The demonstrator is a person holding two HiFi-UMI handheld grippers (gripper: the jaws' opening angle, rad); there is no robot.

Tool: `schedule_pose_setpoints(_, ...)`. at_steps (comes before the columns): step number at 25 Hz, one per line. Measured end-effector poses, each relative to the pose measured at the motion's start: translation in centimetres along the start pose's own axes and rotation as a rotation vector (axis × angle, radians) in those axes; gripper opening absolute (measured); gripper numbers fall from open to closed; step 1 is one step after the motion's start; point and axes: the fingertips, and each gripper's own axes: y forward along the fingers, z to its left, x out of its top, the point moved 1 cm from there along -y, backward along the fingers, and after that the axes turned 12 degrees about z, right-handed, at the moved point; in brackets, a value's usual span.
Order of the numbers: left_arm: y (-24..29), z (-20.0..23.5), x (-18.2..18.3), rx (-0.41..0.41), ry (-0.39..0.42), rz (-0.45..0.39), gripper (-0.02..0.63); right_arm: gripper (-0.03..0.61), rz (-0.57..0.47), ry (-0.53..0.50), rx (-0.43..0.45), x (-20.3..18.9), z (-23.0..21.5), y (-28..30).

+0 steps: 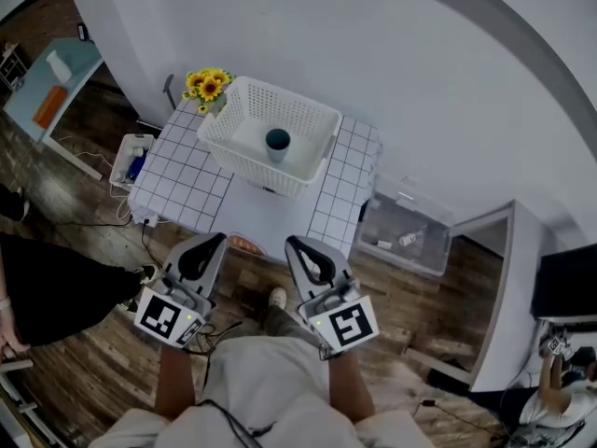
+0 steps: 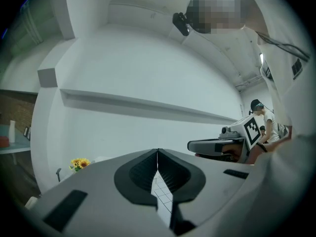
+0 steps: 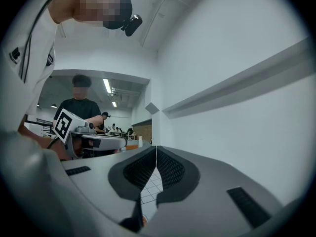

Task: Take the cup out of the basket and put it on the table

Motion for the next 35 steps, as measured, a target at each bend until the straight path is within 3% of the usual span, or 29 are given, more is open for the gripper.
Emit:
schedule_pose_setpoints(15,6.7,4.4,1.5,-0.005,0.007,0.013,0.011,0.011,0.002,0.029,-0.003,0.4,-6.6,5.5)
schedule_pose_setpoints(28,13.1,10.7,2.1,-0.099,0.007,0.019,0.011,0.011,-0.001,0.076,-0.076,0.7,-11.7,11.6)
schedule_pose_setpoints(35,15.6,13.7,2.0,-0.143,0.006,0.033,0.011,0.011,0.05,0.047,-0.143,0.4,-13.7,14.7)
